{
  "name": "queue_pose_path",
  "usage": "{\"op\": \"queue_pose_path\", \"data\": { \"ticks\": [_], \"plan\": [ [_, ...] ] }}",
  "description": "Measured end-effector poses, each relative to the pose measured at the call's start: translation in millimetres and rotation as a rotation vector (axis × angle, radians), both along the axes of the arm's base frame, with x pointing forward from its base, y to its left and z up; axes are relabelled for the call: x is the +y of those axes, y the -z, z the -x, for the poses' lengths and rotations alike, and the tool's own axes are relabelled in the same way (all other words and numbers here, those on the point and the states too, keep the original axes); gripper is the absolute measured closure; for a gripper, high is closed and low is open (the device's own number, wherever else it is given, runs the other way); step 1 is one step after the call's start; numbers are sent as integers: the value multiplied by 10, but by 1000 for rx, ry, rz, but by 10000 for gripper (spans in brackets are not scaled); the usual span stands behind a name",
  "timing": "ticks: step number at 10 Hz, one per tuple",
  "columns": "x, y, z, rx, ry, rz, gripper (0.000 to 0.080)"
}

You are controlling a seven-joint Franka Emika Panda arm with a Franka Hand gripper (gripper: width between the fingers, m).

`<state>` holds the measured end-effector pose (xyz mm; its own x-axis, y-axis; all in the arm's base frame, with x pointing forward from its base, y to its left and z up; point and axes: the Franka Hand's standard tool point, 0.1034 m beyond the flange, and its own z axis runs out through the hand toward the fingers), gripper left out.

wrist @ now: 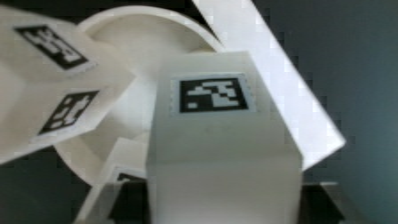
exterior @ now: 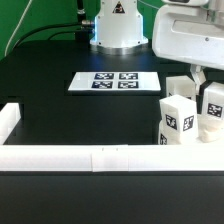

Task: Assemble stool

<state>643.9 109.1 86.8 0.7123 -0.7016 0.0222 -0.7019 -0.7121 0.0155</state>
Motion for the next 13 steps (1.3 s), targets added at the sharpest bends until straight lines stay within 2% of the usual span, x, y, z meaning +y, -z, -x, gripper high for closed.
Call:
{"op": "queue_pose_path", "data": {
  "ticks": [3, 6, 13],
  "plan": [
    [-50, -2, 8, -2, 380, 17, 462],
    [-84, -3, 43, -82, 738, 2, 461],
    [-84, -3, 43, -82, 738, 2, 460]
  ]
}}
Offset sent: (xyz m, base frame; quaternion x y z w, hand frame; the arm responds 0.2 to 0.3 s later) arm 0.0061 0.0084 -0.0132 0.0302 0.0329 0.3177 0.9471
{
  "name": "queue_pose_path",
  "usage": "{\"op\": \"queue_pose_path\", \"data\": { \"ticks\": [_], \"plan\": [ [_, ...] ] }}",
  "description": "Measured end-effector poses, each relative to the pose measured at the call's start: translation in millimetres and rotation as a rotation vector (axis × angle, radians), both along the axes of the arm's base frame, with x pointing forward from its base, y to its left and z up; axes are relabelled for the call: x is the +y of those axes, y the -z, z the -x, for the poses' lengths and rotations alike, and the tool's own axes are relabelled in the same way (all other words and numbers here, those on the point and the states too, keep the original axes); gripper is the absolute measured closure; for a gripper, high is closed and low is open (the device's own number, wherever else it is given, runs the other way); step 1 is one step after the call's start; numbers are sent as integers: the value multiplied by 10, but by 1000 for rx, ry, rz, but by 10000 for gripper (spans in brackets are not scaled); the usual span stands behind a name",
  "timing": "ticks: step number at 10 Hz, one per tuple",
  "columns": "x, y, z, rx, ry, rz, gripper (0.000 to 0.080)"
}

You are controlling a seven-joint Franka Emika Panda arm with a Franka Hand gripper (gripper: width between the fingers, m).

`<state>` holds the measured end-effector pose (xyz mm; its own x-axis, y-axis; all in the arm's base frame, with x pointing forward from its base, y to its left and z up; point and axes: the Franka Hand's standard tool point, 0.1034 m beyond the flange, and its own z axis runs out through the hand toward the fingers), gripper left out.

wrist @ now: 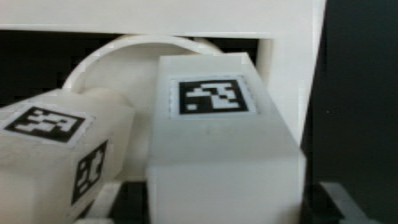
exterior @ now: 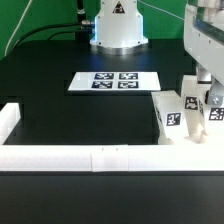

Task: Assemble stool

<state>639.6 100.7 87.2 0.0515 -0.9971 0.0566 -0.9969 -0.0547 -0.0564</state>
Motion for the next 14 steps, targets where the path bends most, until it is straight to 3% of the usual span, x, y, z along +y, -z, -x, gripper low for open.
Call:
{"op": "queue_pose_path", "data": {
  "ticks": [4, 7, 10, 14],
  "plan": [
    [-4, -3, 5, -3, 31, -2, 460],
    [-23, 2, 4, -17, 363, -62, 459],
    [142, -14, -32, -106, 514, -147, 459],
    [179, -17, -23, -129, 479, -161, 459]
  ]
}}
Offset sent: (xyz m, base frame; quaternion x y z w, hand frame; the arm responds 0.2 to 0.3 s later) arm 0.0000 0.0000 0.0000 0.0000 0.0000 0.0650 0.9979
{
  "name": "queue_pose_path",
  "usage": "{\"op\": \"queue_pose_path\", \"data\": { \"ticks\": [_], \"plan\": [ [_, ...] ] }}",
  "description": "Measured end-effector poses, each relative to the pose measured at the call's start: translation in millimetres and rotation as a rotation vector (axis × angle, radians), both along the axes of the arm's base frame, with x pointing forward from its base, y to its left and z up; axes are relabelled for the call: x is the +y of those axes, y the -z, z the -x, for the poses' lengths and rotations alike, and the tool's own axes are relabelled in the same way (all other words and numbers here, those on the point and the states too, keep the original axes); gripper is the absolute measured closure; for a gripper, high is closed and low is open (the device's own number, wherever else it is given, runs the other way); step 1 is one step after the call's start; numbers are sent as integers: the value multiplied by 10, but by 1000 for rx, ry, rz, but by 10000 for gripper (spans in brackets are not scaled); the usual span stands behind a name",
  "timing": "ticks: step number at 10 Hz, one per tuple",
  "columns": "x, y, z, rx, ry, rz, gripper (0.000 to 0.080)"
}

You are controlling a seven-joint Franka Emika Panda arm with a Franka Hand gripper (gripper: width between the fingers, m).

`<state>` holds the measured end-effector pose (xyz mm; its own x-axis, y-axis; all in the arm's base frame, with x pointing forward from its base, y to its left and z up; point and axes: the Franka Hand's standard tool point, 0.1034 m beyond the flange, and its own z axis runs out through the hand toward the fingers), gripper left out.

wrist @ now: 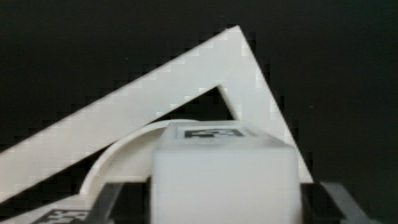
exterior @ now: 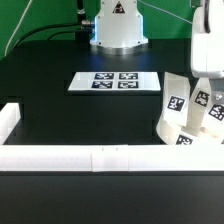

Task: Assemble stool

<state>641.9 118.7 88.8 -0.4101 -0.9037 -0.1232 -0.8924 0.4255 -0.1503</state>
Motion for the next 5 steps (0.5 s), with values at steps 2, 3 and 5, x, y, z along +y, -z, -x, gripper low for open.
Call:
{"op": "queue_pose_path", "data": {
  "ticks": [2, 3, 5],
  "plan": [
    [12, -3, 15, 9, -60, 10, 232],
    [45, -46, 40, 28, -159, 16, 176],
    [94, -214, 12, 1, -428, 48, 155]
  ]
}}
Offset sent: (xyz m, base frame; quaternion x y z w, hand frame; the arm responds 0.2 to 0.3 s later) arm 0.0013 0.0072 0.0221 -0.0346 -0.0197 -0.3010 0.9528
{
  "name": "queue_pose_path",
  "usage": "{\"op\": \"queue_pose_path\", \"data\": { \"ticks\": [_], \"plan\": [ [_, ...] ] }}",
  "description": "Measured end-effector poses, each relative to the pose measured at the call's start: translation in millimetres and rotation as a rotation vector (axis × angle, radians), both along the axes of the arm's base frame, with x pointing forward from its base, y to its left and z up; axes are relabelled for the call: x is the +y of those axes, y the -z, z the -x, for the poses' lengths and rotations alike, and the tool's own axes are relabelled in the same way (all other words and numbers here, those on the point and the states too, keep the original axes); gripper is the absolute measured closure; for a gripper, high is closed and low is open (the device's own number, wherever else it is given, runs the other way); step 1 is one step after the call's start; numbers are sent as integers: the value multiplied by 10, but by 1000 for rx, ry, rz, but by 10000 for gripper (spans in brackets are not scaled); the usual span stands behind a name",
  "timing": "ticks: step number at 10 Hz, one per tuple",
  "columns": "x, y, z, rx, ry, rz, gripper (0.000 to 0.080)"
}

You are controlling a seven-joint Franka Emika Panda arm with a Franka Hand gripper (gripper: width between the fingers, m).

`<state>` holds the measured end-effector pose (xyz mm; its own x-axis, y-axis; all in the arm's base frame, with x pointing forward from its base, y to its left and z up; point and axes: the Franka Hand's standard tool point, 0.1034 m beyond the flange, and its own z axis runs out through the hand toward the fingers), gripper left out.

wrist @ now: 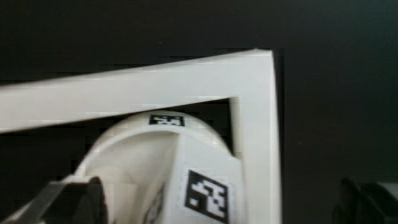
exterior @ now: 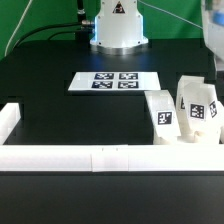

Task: Assemble stool

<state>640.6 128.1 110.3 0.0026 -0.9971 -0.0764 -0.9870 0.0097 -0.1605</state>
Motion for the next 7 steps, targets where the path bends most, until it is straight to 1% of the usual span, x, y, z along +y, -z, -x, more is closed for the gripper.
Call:
{"op": "queue_pose_path", "data": {
  "ticks": [1, 2, 5, 6, 7],
  "plan": [
    [42, -61, 26, 17, -131, 24, 151],
    [66, -119, 10, 10, -265, 54, 151],
    [30, -99, 0, -5, -423, 85, 150],
    [-1, -110, -28, -28, -513, 99, 150],
    [-92, -131, -73, -69, -607, 115, 150]
  ]
}}
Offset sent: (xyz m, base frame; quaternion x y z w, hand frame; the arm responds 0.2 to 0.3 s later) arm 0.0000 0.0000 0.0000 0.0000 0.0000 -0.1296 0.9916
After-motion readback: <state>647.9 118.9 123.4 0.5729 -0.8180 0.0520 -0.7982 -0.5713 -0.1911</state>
